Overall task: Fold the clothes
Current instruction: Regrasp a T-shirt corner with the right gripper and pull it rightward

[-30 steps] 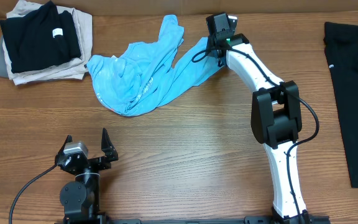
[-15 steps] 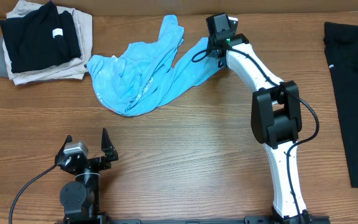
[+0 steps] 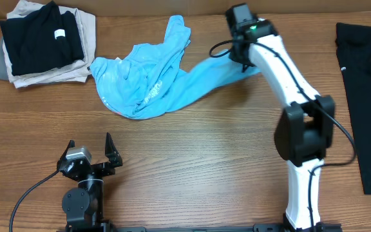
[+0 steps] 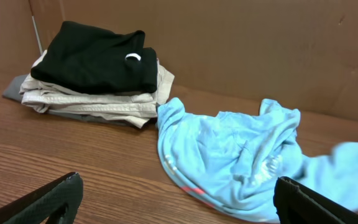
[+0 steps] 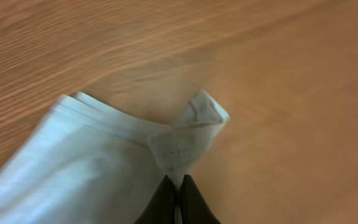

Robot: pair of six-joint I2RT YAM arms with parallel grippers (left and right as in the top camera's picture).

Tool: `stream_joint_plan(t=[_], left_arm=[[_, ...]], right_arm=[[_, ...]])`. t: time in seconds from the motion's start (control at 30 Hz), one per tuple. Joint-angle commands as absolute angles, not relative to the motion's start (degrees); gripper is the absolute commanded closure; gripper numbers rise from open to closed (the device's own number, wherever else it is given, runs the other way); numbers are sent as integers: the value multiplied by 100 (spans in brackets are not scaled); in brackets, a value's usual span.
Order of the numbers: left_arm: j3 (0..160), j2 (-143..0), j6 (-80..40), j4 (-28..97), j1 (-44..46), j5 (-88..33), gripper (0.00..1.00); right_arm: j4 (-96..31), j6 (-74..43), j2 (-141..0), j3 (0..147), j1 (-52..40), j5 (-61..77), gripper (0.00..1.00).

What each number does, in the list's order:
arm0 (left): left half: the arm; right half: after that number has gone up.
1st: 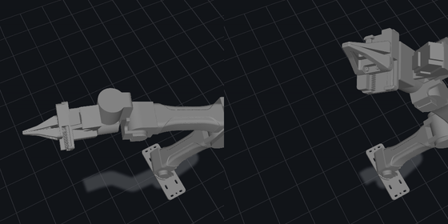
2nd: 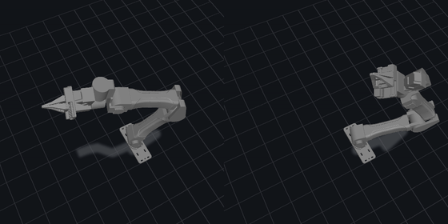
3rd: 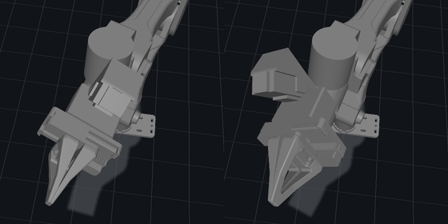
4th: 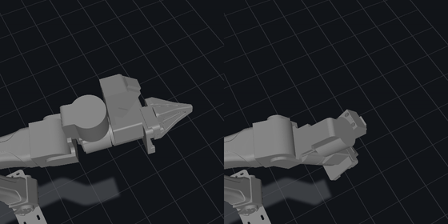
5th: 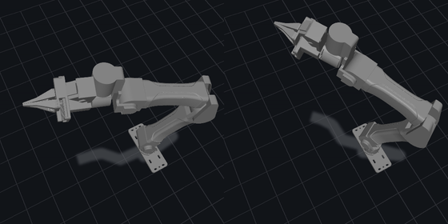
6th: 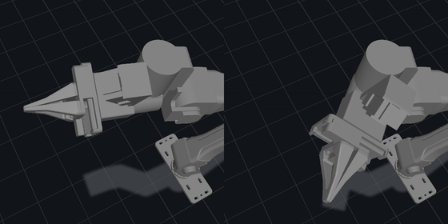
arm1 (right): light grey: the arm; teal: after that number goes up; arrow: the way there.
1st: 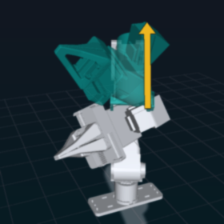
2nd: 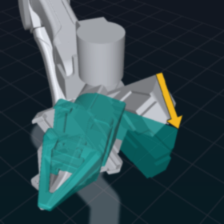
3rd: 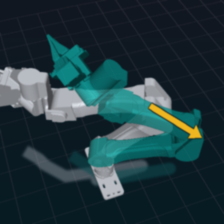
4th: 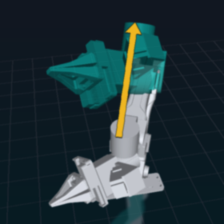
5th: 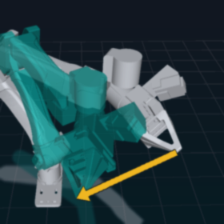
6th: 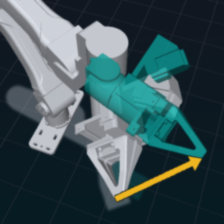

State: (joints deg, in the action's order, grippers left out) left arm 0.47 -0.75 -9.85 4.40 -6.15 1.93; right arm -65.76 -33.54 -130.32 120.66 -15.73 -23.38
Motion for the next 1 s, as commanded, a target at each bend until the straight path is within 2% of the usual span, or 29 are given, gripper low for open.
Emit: stream_joint_plan(t=[0.0, 0.53, 0.73, 0.97], left_arm=[[30, -25, -834, 429, -663, 145, 0], [30, -25, -834, 427, -663, 145, 0], [30, -25, 165, 405, -674, 399, 0], [30, -25, 174, 405, -674, 399, 0]], right_arm=[[-6982, -3909, -12508, 12202, -1319, -2493, 96], [-8440, -4230, -10689, 12202, -473, -2388, 96], [-9087, -4248, -10597, 12145, 25, -2220, 96], [-9181, -4246, -10597, 12112, 552, -2128, 96]])
